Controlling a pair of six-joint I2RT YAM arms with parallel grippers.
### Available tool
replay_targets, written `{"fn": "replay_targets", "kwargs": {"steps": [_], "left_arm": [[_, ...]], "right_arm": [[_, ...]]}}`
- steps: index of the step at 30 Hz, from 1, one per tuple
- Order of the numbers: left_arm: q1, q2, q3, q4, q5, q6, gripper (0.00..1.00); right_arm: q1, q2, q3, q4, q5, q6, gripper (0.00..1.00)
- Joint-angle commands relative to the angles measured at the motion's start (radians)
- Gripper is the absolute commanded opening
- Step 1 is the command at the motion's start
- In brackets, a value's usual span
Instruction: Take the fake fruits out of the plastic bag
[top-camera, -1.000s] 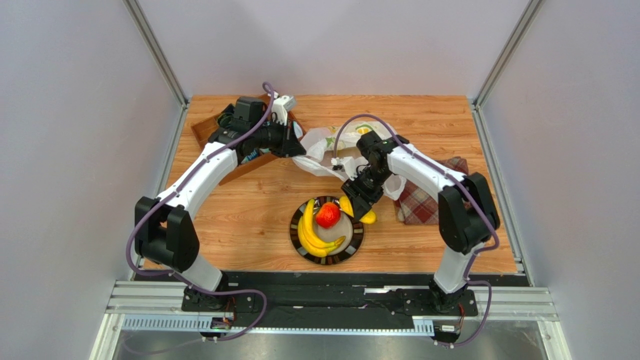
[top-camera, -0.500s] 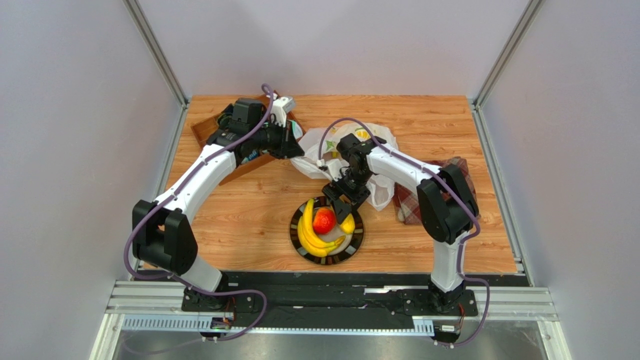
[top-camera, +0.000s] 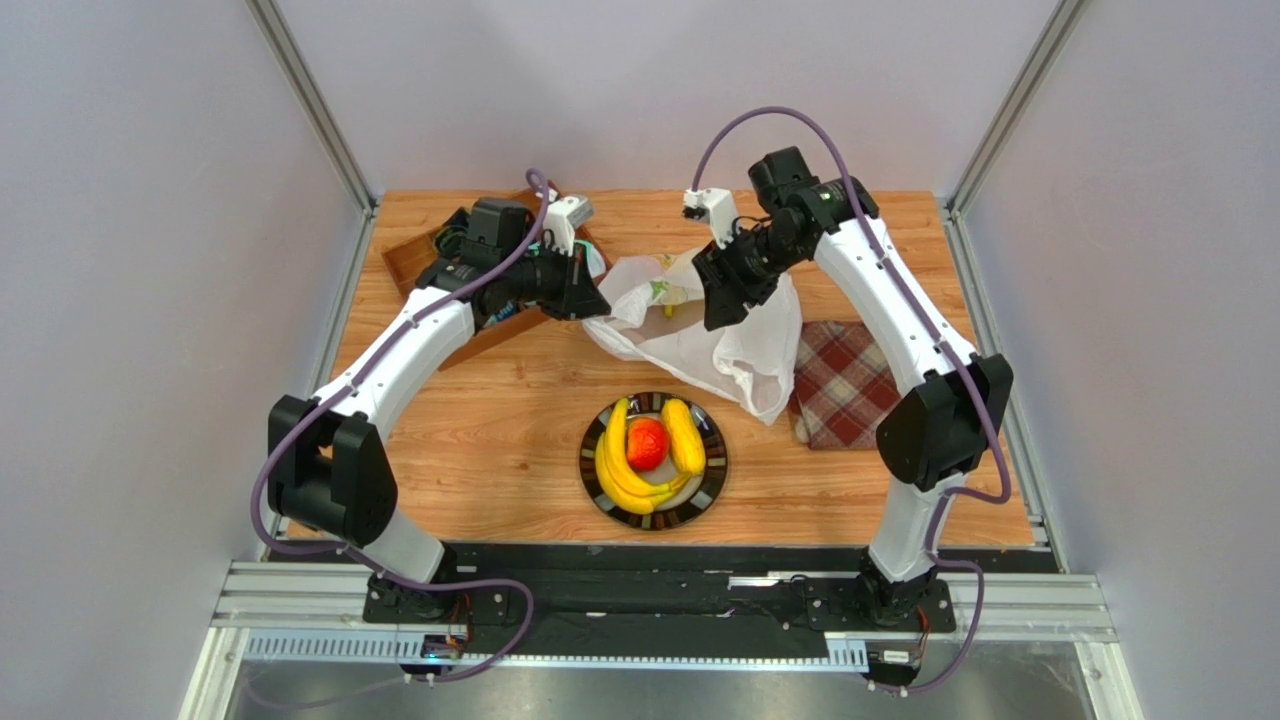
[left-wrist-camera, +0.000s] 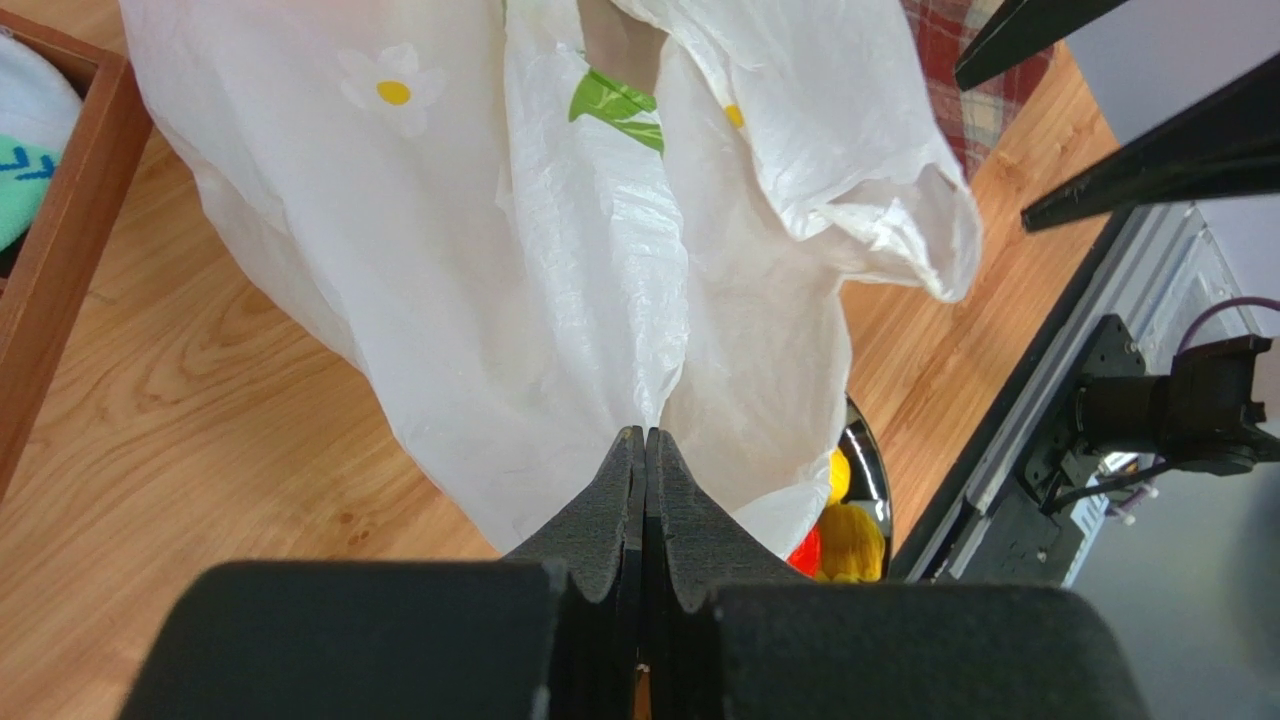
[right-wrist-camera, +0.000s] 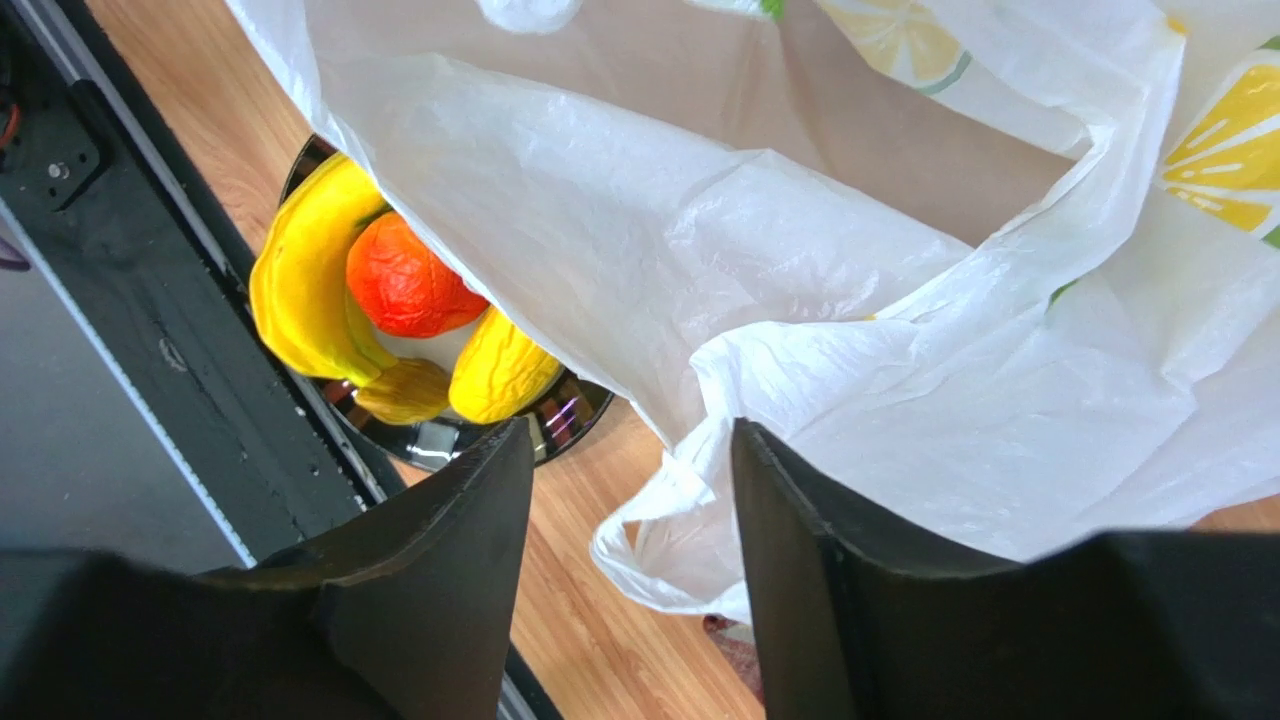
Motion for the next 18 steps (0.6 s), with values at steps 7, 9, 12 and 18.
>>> {"fn": "replay_targets", "kwargs": {"steps": [7, 9, 12, 18], "left_arm": [[-0.003, 0.034, 0.093, -0.002, 0.088, 0.007, 0.0], [-0.002, 0.066, 0.139, -0.03, 0.109, -0.002, 0.0], [-0.002, 0.069, 0.167, -0.022, 0.134, -0.021, 0.0], [-0.002, 0.042, 0.164, -0.011, 0.185, -0.062, 0.0]], "right_arm": [[0.072, 0.133, 0.005, 0.232, 0.009, -0.01, 0.38], [0.084, 0.166, 0.004, 0.285, 0.097, 0.009, 0.36], [0.094, 0.261, 0.089, 0.317, 0.205, 0.038, 0.35], [0.068, 0.432, 0.244, 0.302, 0.332, 0.111, 0.41]]}}
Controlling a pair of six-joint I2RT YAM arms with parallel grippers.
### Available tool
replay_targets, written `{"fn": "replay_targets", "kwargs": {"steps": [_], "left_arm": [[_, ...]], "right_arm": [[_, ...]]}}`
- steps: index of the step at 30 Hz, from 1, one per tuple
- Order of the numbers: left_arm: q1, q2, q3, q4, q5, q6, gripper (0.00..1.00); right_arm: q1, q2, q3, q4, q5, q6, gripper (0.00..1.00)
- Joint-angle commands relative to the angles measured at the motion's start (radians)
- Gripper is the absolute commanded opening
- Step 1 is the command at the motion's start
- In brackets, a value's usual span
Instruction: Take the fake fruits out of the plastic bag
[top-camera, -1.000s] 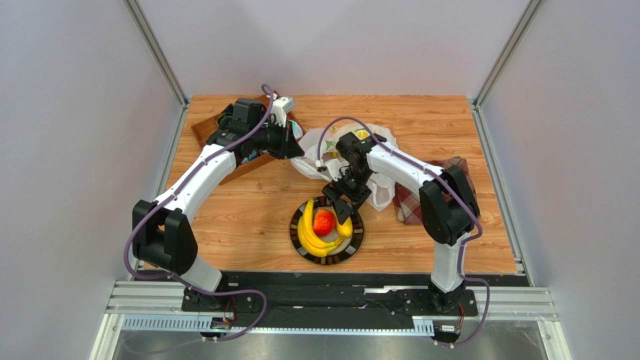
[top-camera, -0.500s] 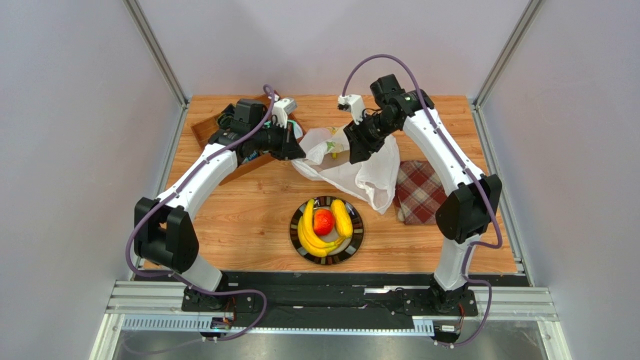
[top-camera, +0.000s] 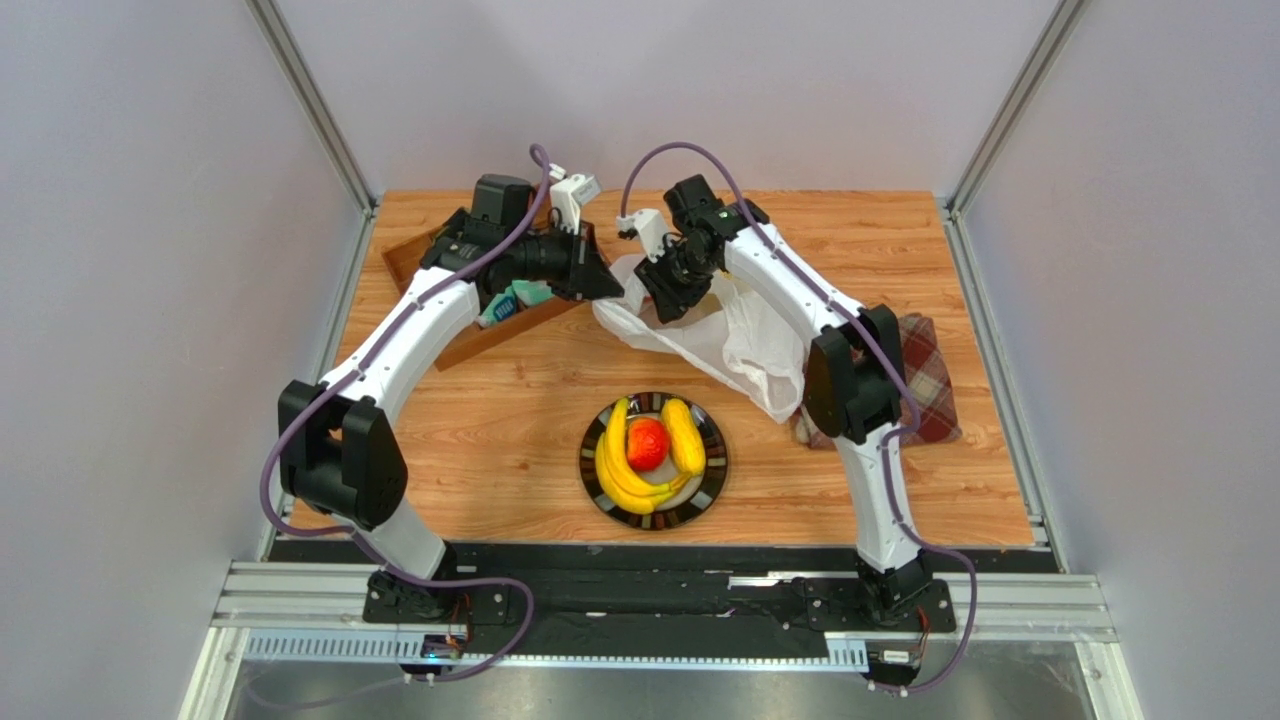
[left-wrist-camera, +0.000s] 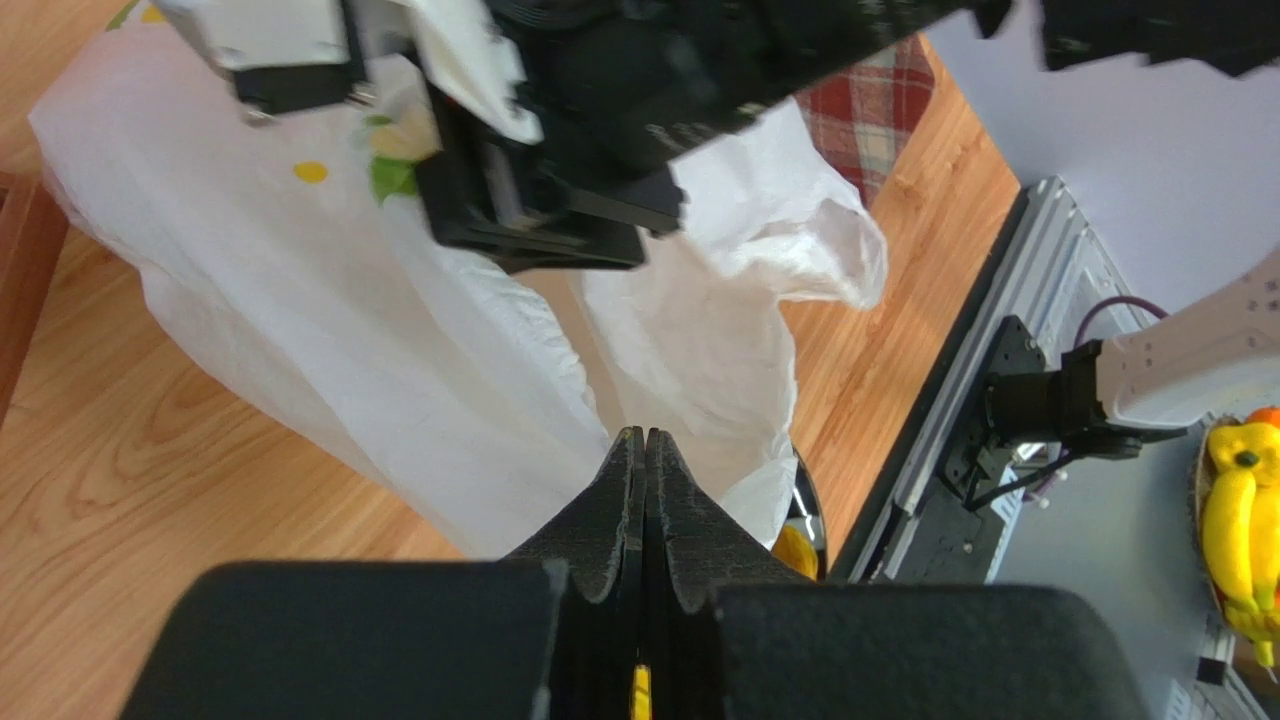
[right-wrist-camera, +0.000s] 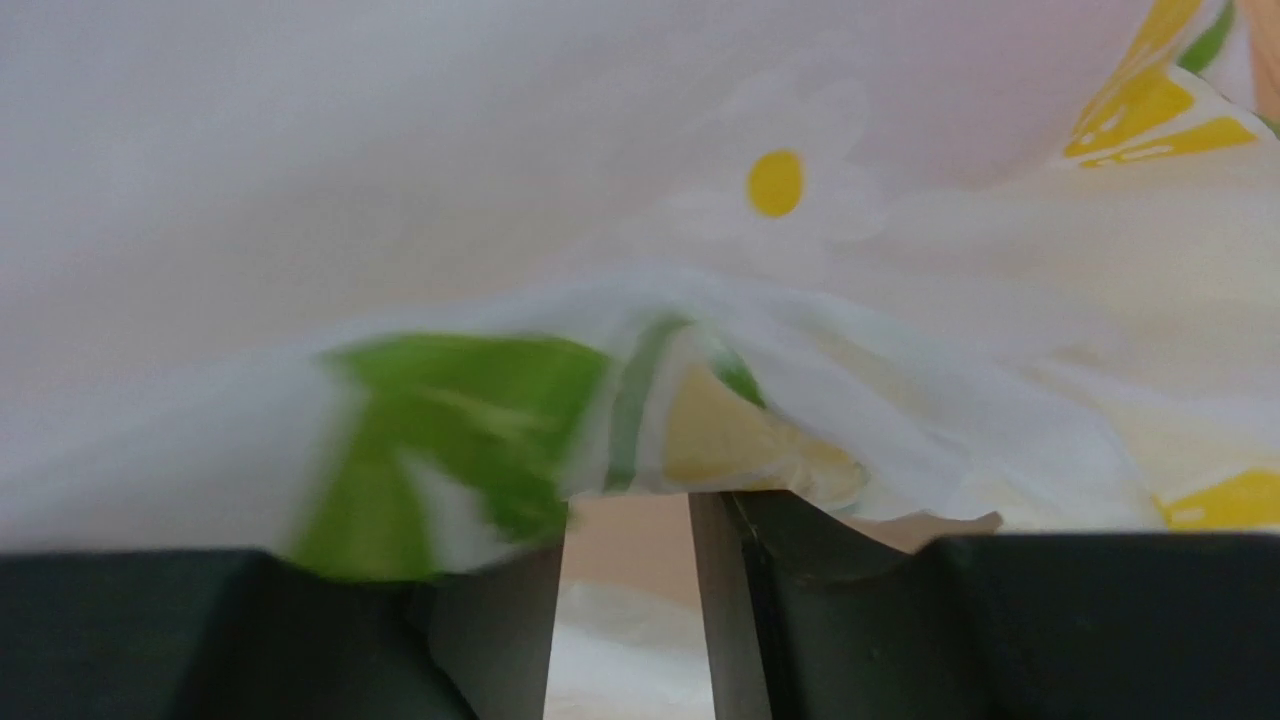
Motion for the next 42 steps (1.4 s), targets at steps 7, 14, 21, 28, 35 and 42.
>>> {"fn": "replay_targets", "kwargs": {"steps": [7, 14, 21, 28, 35, 42], "left_arm": [[-0.011, -0.112, -0.098, 0.007, 0.153, -0.048, 0.0], [-0.063, -0.124, -0.216, 0.008, 0.147, -0.044, 0.0], [-0.071, -0.089, -0.164, 0.005, 0.149, -0.047, 0.0], [-0.071, -0.047, -0.124, 0.025, 0.152, -0.065, 0.0], [-0.072, -0.012, -0.025, 0.007, 0.169, -0.048, 0.0], [-0.106, -0.035, -0.029, -0.041, 0.183, 0.034, 0.0]], "right_arm": [[-0.073, 0.099, 0.062, 0.076, 0.189, 0.096, 0.51], [-0.058, 0.112, 0.115, 0.119, 0.091, 0.186, 0.79], [-0.03, 0.2, 0.209, 0.048, 0.098, 0.183, 0.79], [-0.05, 0.151, 0.108, 0.056, 0.104, 0.183, 0.78], [-0.185, 0.022, -0.059, 0.085, 0.406, 0.189, 0.79], [-0.327, -0.381, -0.552, 0.051, 0.456, 0.176, 0.8]]}}
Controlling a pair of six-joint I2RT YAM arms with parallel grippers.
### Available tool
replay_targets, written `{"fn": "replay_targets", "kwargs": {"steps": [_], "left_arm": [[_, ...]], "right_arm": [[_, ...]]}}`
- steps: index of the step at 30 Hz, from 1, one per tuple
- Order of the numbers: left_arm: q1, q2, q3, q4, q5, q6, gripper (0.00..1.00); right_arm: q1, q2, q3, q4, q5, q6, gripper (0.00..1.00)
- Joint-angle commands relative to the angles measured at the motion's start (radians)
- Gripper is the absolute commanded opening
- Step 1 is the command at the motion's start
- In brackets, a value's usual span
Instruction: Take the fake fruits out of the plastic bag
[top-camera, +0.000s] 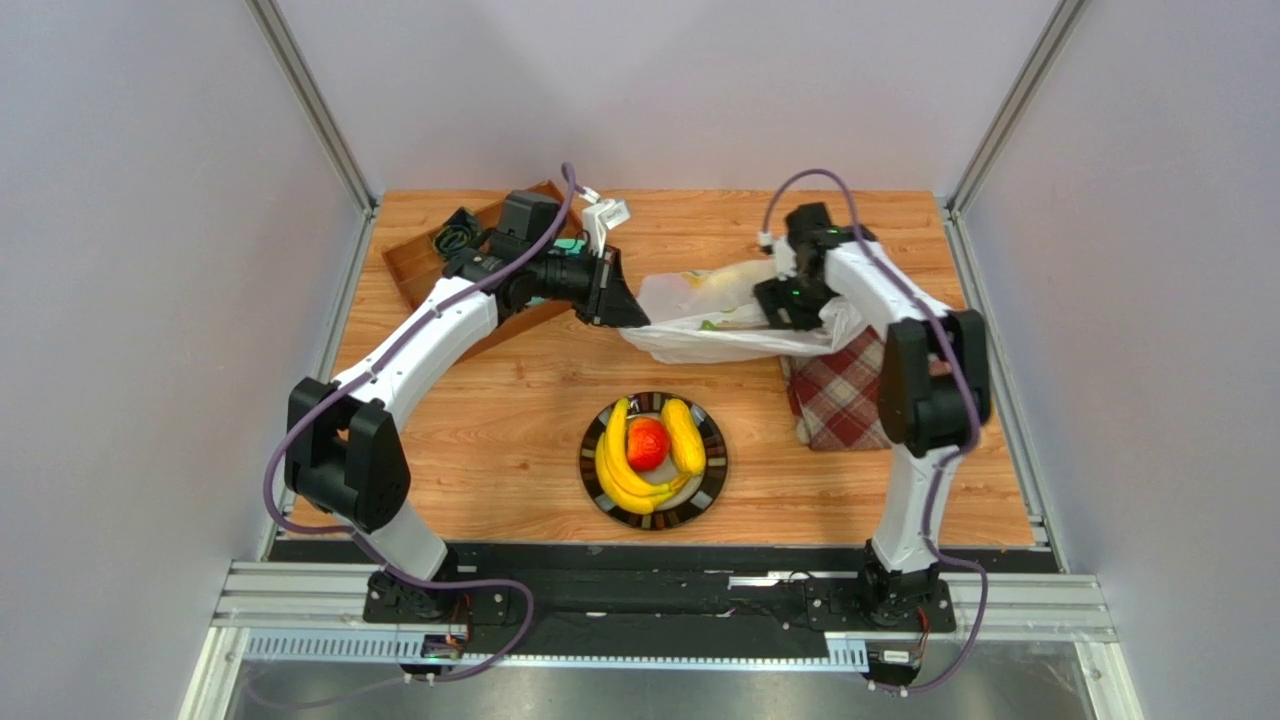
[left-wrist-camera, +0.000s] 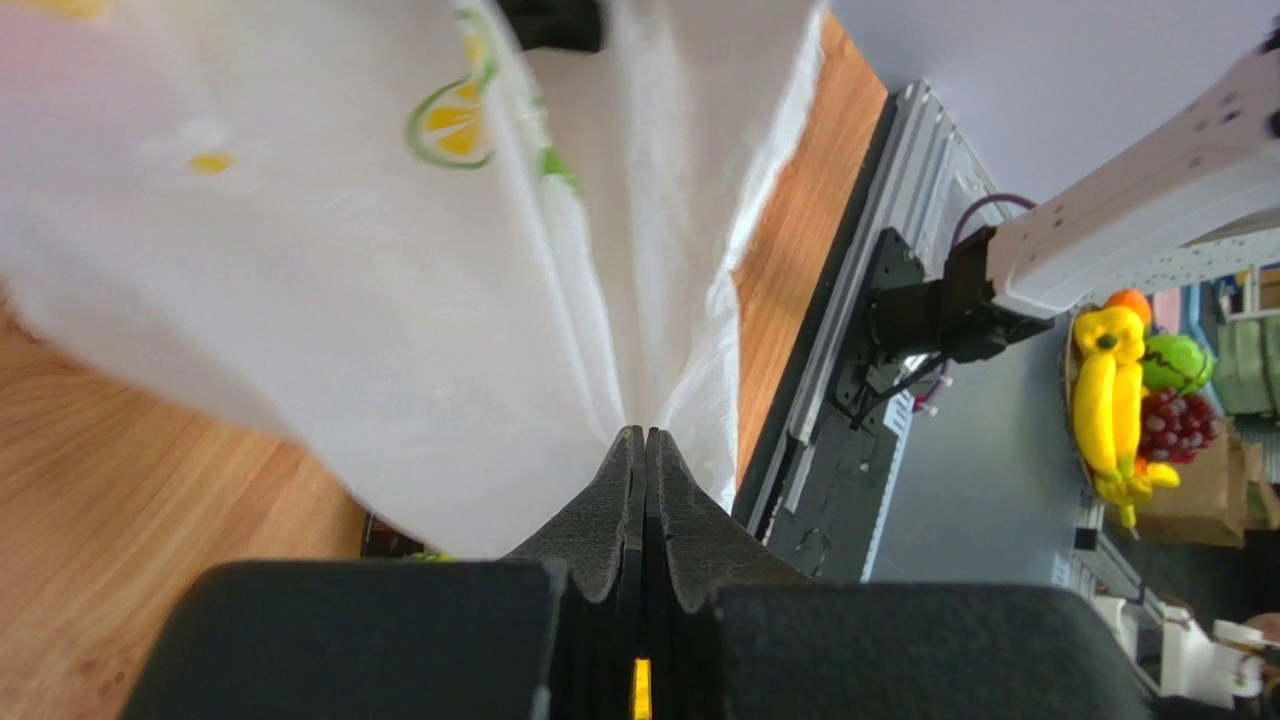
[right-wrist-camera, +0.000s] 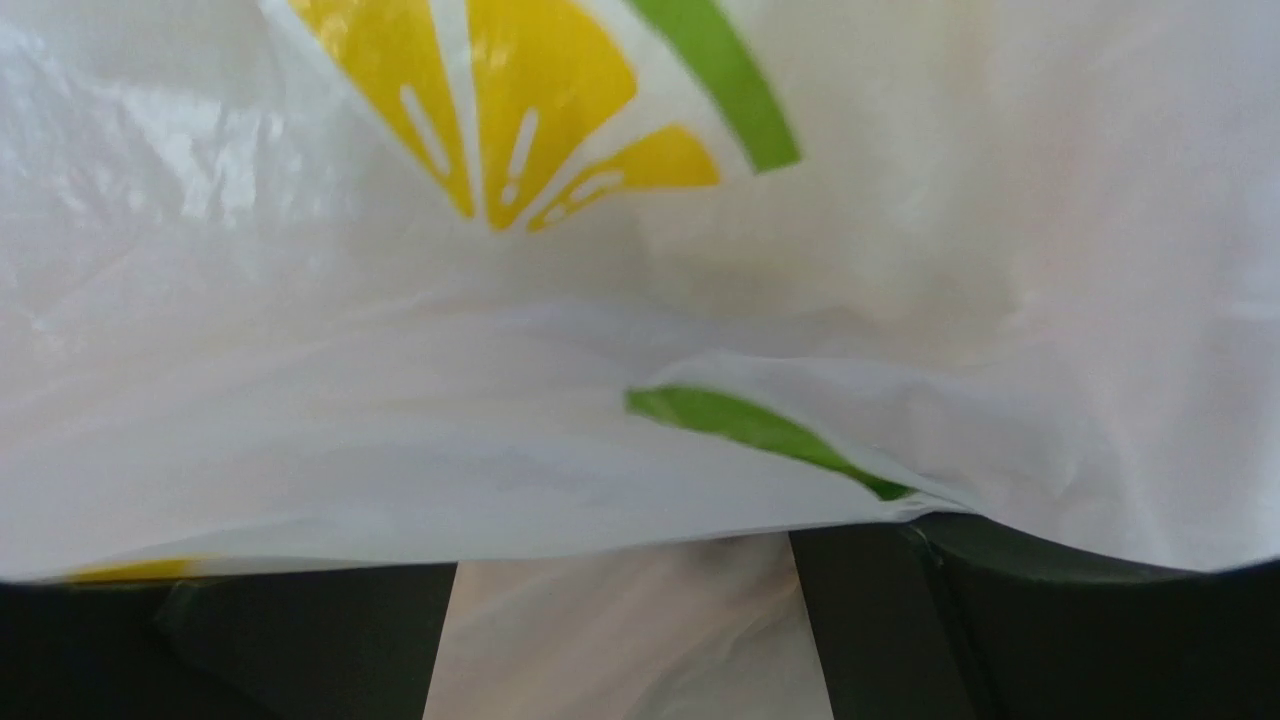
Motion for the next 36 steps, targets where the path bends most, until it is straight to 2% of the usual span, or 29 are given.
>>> {"fn": "replay_targets", "kwargs": {"steps": [1, 5, 8, 11, 15, 19, 21, 25, 30, 31, 36], "left_arm": [[-0.036, -0.039, 0.01, -0.045, 0.048, 0.076, 0.0], [-0.088, -0.018, -0.01, -0.056, -0.004, 0.09, 0.0], [-0.107, 0.01, 0.004, -0.039, -0.085, 0.093, 0.0], [-0.114, 0.031, 0.045, -0.019, -0.198, 0.108, 0.0], [-0.114, 0.054, 0.157, -0.006, -0.371, 0.116, 0.02], [-0.114, 0.051, 0.242, 0.016, -0.507, 0.128, 0.04], [-0.114, 0.047, 0.245, 0.047, -0.543, 0.124, 0.05], [-0.114, 0.085, 0.263, 0.058, -0.521, 0.087, 0.05], [-0.116, 0.097, 0.24, 0.072, -0.509, 0.027, 0.02], [-0.116, 0.097, 0.24, 0.07, -0.506, 0.026, 0.01], [-0.116, 0.099, 0.24, 0.072, -0.474, 0.029, 0.0]], "right_arm": [[-0.058, -0.296, -0.164, -0.049, 0.06, -0.004, 0.8], [0.0, -0.36, -0.215, -0.032, -0.114, 0.001, 0.77], [0.076, -0.309, -0.18, -0.012, -0.14, -0.044, 0.75], [0.091, -0.211, -0.08, -0.005, -0.124, -0.061, 0.74], [0.081, -0.024, 0.209, 0.004, 0.005, -0.055, 0.75], [0.047, 0.015, 0.415, 0.05, -0.01, 0.001, 0.75], [0.047, -0.036, 0.391, 0.086, -0.06, 0.002, 0.75], [0.07, -0.168, 0.084, 0.234, -0.194, -0.058, 0.75], [0.091, -0.241, -0.008, 0.166, -0.245, -0.168, 0.7], [0.091, -0.252, -0.015, 0.14, -0.27, -0.232, 0.65], [0.091, -0.353, -0.115, 0.095, -0.427, -0.527, 0.57]]}}
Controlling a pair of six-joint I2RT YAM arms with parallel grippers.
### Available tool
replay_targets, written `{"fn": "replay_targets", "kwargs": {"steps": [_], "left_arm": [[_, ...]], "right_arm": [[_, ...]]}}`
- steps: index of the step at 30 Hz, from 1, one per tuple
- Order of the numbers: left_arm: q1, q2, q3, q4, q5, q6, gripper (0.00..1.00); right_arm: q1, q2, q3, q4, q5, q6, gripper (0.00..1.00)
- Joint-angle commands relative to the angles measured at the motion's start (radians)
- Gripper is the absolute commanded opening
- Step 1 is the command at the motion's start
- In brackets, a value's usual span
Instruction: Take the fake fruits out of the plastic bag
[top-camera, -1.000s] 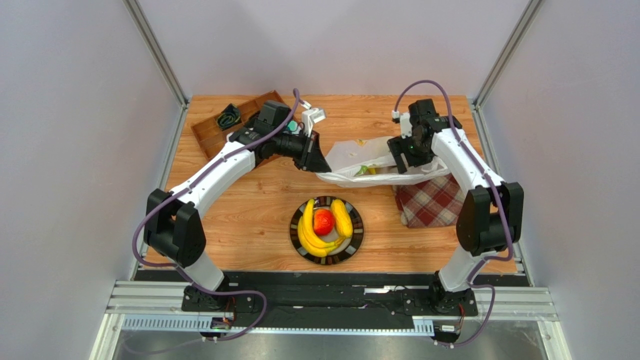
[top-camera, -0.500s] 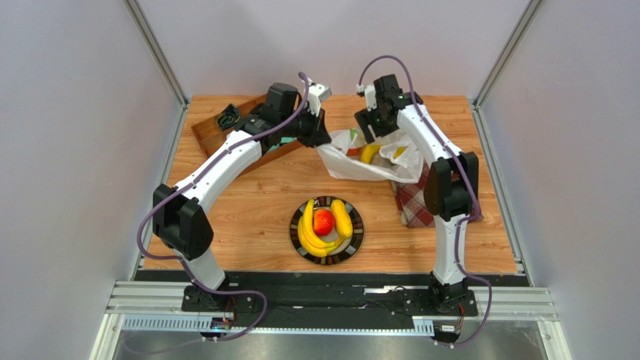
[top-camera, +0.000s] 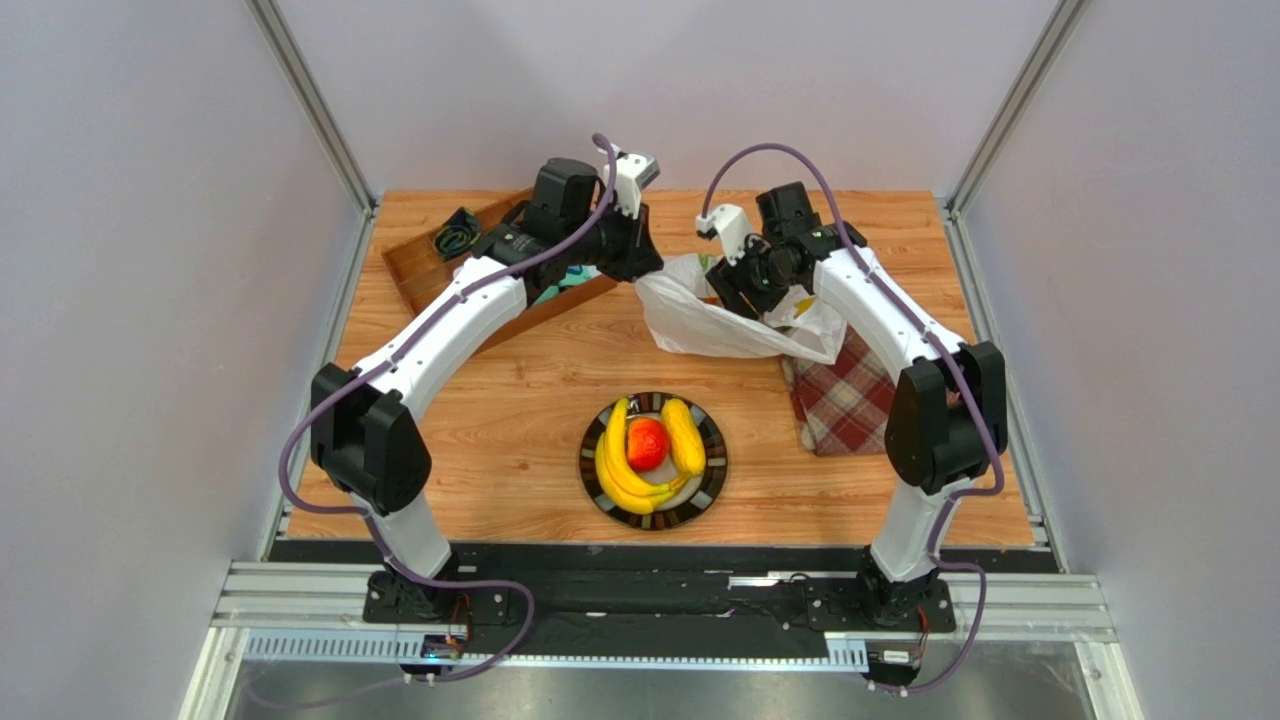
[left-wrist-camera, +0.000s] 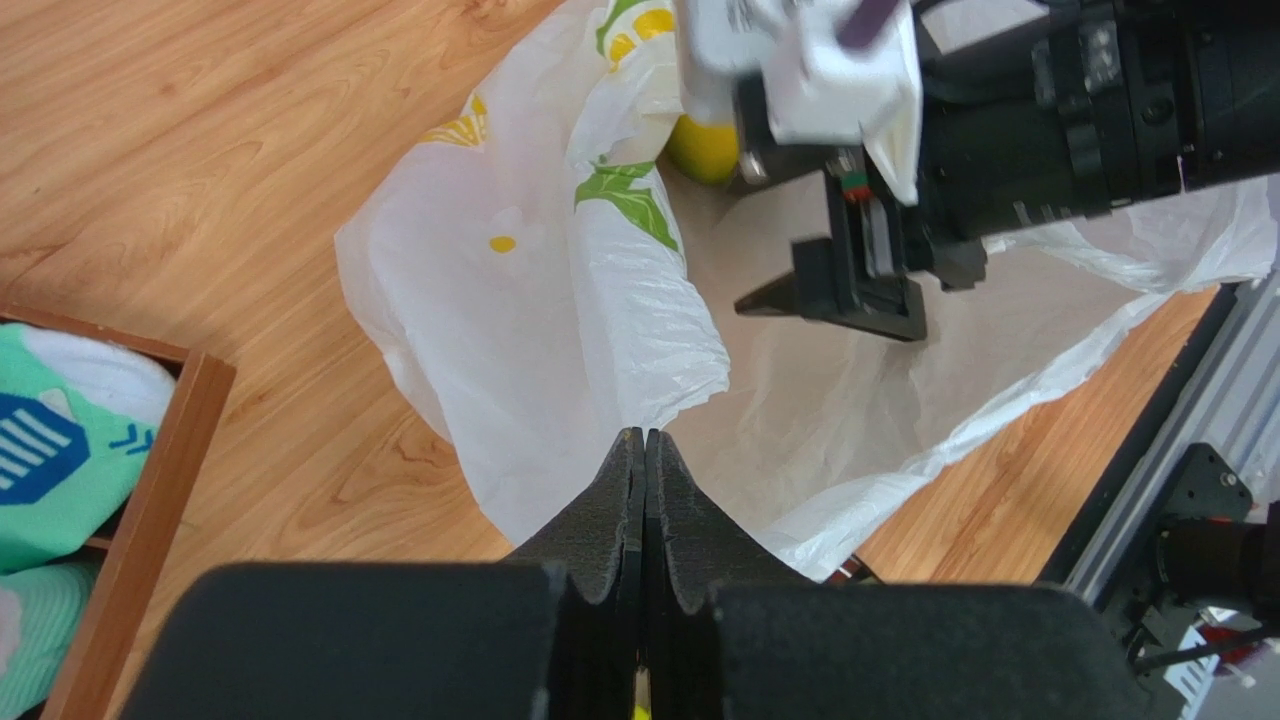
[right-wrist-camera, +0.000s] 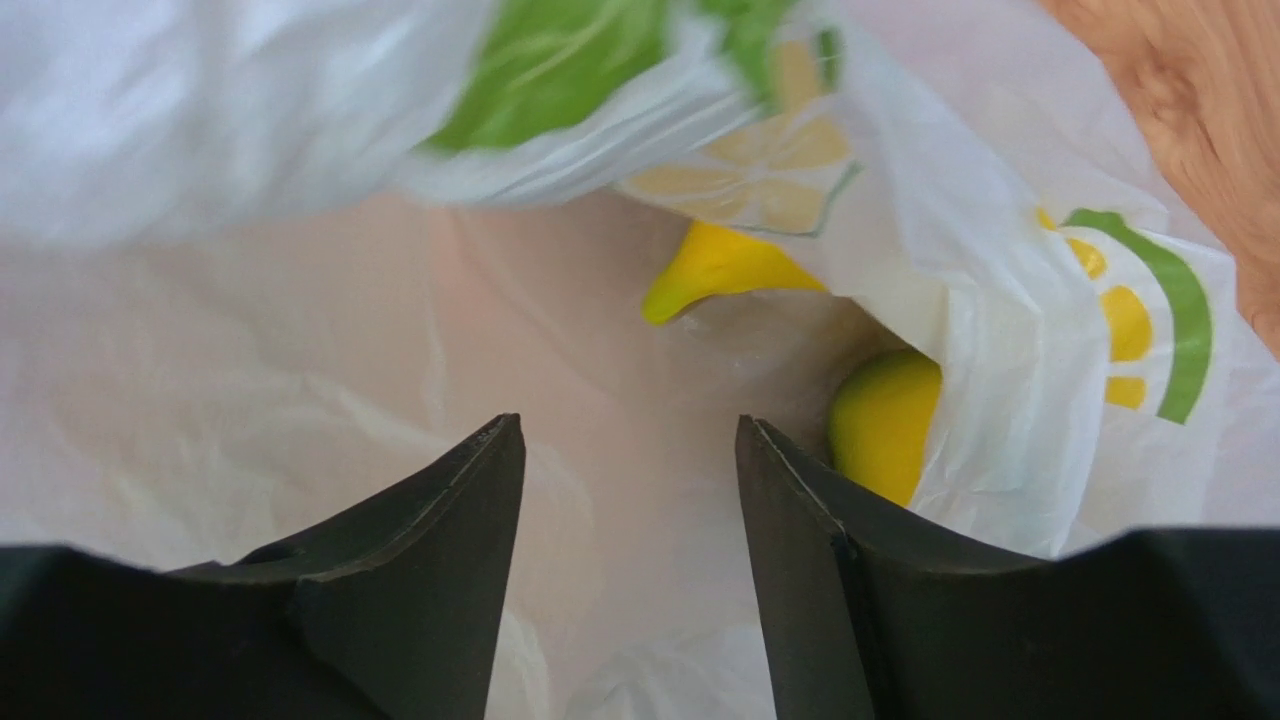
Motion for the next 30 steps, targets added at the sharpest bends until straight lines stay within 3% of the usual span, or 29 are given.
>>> {"fn": "replay_targets", "kwargs": {"steps": [1, 7, 9, 14, 19, 26, 30], "left_arm": [[-0.001, -0.002, 0.01, 0.038, 0.04, -0.017, 0.0], [-0.001, -0.053, -0.04, 0.029, 0.042, -0.02, 0.0], [-0.001, -0.093, -0.092, 0.041, 0.045, -0.017, 0.0], [-0.001, -0.125, -0.149, 0.026, 0.059, 0.018, 0.0], [-0.001, -0.125, -0.158, 0.045, 0.056, 0.037, 0.0], [0.0, -0.107, -0.114, 0.03, 0.045, 0.075, 0.02], [0.005, -0.106, -0.114, 0.024, 0.07, 0.077, 0.02]], "right_arm": [[-0.001, -0.112, -0.039, -0.065, -0.138, -0.284, 0.54], [0.005, 0.027, 0.059, -0.19, -0.056, -0.491, 0.47], [0.007, 0.063, 0.059, -0.182, -0.05, -0.618, 0.5], [0.012, 0.113, 0.055, -0.103, -0.034, -0.818, 0.7], [0.031, 0.153, 0.11, -0.089, -0.042, -0.966, 0.74], [0.033, 0.145, -0.036, 0.149, -0.034, -1.152, 0.84], [0.028, 0.234, 0.106, 0.082, -0.02, -1.16, 0.86]]}}
